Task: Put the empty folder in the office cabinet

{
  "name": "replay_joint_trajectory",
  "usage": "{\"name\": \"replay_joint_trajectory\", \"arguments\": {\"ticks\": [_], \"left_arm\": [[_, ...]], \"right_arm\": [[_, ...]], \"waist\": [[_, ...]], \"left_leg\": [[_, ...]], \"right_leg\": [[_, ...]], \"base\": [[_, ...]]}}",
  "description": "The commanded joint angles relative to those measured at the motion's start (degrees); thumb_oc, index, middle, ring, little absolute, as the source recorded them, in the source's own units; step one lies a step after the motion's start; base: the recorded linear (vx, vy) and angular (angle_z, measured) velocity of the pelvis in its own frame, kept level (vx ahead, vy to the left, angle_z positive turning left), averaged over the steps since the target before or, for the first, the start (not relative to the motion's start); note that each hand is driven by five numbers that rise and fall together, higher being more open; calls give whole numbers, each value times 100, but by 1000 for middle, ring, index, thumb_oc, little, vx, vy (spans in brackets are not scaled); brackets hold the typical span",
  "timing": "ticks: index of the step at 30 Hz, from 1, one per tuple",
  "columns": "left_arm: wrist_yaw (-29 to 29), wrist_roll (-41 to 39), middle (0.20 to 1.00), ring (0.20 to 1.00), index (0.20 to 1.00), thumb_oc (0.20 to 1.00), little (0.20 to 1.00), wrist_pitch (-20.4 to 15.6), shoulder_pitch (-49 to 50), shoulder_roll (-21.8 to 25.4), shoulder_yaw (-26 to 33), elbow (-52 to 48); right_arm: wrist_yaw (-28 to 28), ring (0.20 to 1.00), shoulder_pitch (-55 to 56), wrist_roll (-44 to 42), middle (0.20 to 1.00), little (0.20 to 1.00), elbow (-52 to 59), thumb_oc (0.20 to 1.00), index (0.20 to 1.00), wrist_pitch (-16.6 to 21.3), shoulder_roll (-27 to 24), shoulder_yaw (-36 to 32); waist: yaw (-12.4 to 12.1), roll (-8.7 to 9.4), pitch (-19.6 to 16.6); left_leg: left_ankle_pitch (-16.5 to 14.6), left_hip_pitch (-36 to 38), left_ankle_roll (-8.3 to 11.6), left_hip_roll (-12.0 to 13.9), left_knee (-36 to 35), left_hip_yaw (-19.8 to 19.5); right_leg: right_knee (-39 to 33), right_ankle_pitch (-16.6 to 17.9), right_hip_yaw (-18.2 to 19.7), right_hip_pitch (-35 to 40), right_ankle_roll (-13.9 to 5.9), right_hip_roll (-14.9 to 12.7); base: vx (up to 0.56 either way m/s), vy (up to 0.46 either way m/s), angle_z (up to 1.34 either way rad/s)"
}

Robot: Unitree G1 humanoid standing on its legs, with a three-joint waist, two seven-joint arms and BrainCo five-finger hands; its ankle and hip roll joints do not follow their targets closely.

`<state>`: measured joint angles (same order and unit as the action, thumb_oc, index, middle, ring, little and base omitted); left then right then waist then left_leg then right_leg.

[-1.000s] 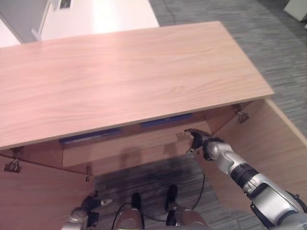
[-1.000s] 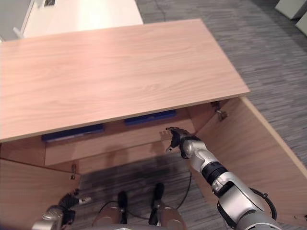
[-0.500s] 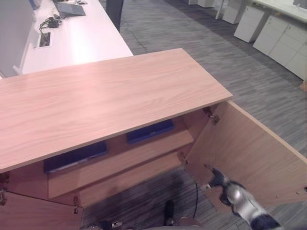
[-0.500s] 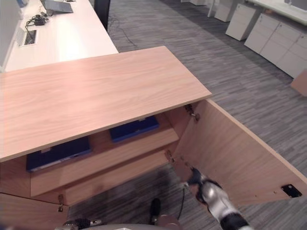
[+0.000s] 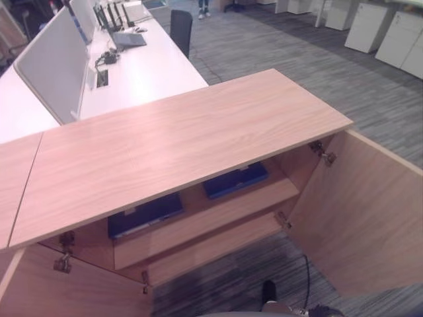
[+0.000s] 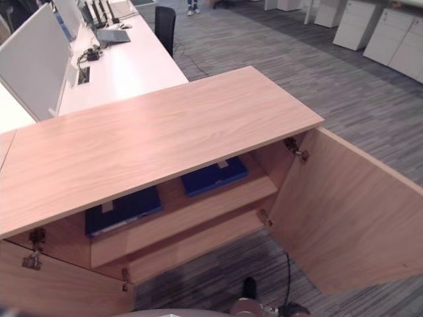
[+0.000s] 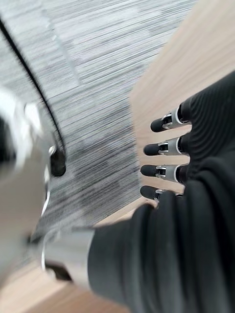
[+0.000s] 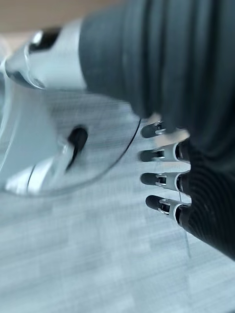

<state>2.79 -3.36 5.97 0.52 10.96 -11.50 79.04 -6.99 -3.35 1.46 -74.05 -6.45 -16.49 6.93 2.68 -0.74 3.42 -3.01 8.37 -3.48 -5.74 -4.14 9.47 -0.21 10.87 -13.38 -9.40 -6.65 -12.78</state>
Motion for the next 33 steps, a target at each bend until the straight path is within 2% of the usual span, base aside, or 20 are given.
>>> {"name": "replay_joint_trajectory", "arguments": {"ticks": [1, 3, 6, 8, 9, 10, 11, 12, 13, 15, 16, 18, 21, 22, 23, 24, 25, 26, 28, 33], "left_arm": [[-130, 376, 1000, 1000, 1000, 1000, 1000, -115, -338, -79, 80, 204], [-156, 398, 1000, 1000, 1000, 1000, 1000, -111, -372, -3, 85, 183], [-148, 321, 1000, 1000, 1000, 1000, 1000, -184, -460, 152, 121, 29], [-147, 308, 1000, 1000, 1000, 1000, 1000, -194, -452, 169, 137, 14], [-149, 313, 1000, 1000, 1000, 1000, 1000, -201, -436, 194, 156, 23], [-149, 313, 1000, 1000, 1000, 1000, 1000, -201, -435, 195, 154, 23], [-162, 334, 1000, 1000, 1000, 1000, 1000, -193, -409, 220, 187, 86], [-162, 334, 1000, 1000, 1000, 1000, 1000, -193, -411, 223, 188, 87], [-191, 424, 1000, 1000, 1000, 1000, 1000, -183, -365, 244, 213, 208], [-202, 442, 1000, 1000, 1000, 1000, 1000, -182, -331, 270, 243, 253], [-212, 459, 1000, 1000, 1000, 1000, 1000, -178, -272, 347, 336, 367], [-205, 459, 1000, 1000, 1000, 1000, 1000, -171, -261, 368, 360, 393], [-255, 852, 1000, 1000, 1000, 1000, 1000, -137, -255, 1033, 566, 818], [-256, 853, 1000, 1000, 1000, 1000, 1000, -137, -255, 1035, 567, 818], [-286, 1019, 1000, 1000, 1000, 1000, 1000, -156, -278, 1170, 543, 835], [-286, 1020, 1000, 1000, 1000, 1000, 1000, -156, -277, 1171, 543, 835], [-311, 1133, 1000, 1000, 1000, 1000, 1000, -199, -274, 1276, 487, 804], [-312, 1134, 1000, 1000, 1000, 1000, 1000, -200, -273, 1276, 485, 804], [-327, 1235, 1000, 1000, 1000, 1000, 1000, -220, -321, 1448, 395, 754], [-346, 1184, 1000, 1000, 1000, 1000, 1000, -296, -346, 1629, 424, 611]], "right_arm": [[-25, 1000, -237, -65, 1000, 1000, -125, 1000, 1000, 56, 9, 205], [-24, 1000, -169, -69, 1000, 1000, -151, 1000, 1000, 67, -13, 148], [-42, 1000, -9, -181, 1000, 1000, -348, 1000, 1000, 78, -161, -251], [-50, 1000, 27, -217, 1000, 1000, -379, 1000, 1000, 79, -195, -351], [-56, 1000, 104, -239, 1000, 1000, -407, 1000, 1000, 73, -242, -490], [-57, 1000, 106, -239, 1000, 1000, -406, 1000, 1000, 73, -241, -490], [-50, 1000, 150, -261, 1000, 1000, -394, 1000, 1000, 72, -279, -562], [-51, 1000, 148, -261, 1000, 1000, -393, 1000, 1000, 71, -276, -562], [-57, 1000, 148, -272, 1000, 1000, -340, 1000, 1000, 77, -325, -587], [-57, 1000, 156, -256, 1000, 1000, -309, 1000, 1000, 77, -346, -590], [-44, 1000, 125, -242, 1000, 1000, -287, 1000, 1000, 91, -390, -568], [-43, 1000, 108, -259, 1000, 1000, -289, 1000, 1000, 95, -391, -554], [-49, 1000, 188, -439, 1000, 1000, -392, 1000, 1000, 200, -437, -561], [-50, 1000, 189, -440, 1000, 1000, -392, 1000, 1000, 200, -435, -560], [-45, 1000, 267, -588, 1000, 1000, -331, 1000, 1000, 281, -493, -593], [-45, 1000, 270, -588, 1000, 1000, -329, 1000, 1000, 281, -492, -593], [-60, 1000, 356, -725, 1000, 1000, -258, 1000, 1000, 359, -612, -667], [-60, 1000, 360, -725, 1000, 1000, -255, 1000, 1000, 359, -613, -668], [-83, 1000, 382, -848, 1000, 1000, -124, 1000, 1000, 413, -898, -784], [-77, 1000, 422, -843, 1000, 1000, -84, 1000, 1000, 458, -1507, -1019]], "waist": [[50, 29, 368], [86, -12, 371], [183, -103, 251], [183, -99, 192], [202, -37, 91], [198, -37, 90], [231, 75, -2], [225, 81, -15], [222, 217, -96], [198, 275, -145], [170, 384, -195], [171, 414, -204], [267, 573, -270], [268, 572, -270], [319, 605, -290], [319, 602, -293], [396, 606, -312], [393, 600, -314], [506, 593, -291], [583, 616, -262]], "left_leg": [[-443, -37, -56, 65, -26, -3], [-445, -42, -57, 111, -10, 50], [-423, -185, -91, 244, 74, 168], [-423, -217, -100, 255, 90, 195], [-416, -265, -87, 268, 108, 223], [-416, -266, -88, 267, 108, 227], [-412, -309, -51, 289, 124, 258], [-401, -332, -52, 285, 128, 266], [-413, -317, -3, 314, 133, 350], [-384, -347, 32, 354, 138, 414], [-343, -351, 136, 524, 152, 526], [-315, -342, 186, 622, 155, 560], [-123, -289, 501, 1155, 143, 598], [-122, -289, 505, 1161, 143, 596], [-31, -294, 615, 1384, 157, 612], [-30, -296, 619, 1390, 158, 611], [73, -292, 731, 1613, 165, 634], [75, -293, 738, 1623, 164, 634], [161, -294, 838, 1931, 292, 687], [118, -390, 872, 2168, 741, 726]], "right_leg": [[517, -180, -598, -158, -364, -412], [666, -281, -663, -102, -337, -502], [1114, -342, -212, 96, -310, -864], [1141, -274, -77, 137, -340, -947], [1065, -101, 155, 255, -404, -1041], [1063, -99, 159, 253, -405, -1041], [884, 42, 440, 349, -481, -1020], [868, 62, 447, 330, -478, -1022], [527, -18, 559, 549, -550, -914], [357, -66, 588, 572, -590, -832], [66, -294, 590, 644, -616, -621], [11, -357, 632, 656, -588, -517], [-168, -681, 763, 756, -363, 10], [-166, -683, 761, 756, -359, 16], [-173, -792, 794, 779, -283, 216], [-171, -794, 794, 776, -279, 221], [-142, -897, 821, 783, -201, 421], [-136, -901, 821, 779, -194, 432], [-4, -1057, 886, 767, -62, 704], [102, -1191, 936, 762, 97, 950]], "base": [[-144, 20, -40], [-95, -6, -48], [-67, -46, -52], [7, -88, -28], [16, -97, -26], [32, -238, -24], [11, -139, -18], [50, -292, -22], [43, -240, -39], [37, -273, -59], [40, -313, -59], [47, -314, -57], [71, -419, -27], [69, -481, -7], [31, -248, -6], [56, -467, -7], [26, -228, -13], [34, -332, -13], [23, -280, -15], [4, -215, -18]]}}
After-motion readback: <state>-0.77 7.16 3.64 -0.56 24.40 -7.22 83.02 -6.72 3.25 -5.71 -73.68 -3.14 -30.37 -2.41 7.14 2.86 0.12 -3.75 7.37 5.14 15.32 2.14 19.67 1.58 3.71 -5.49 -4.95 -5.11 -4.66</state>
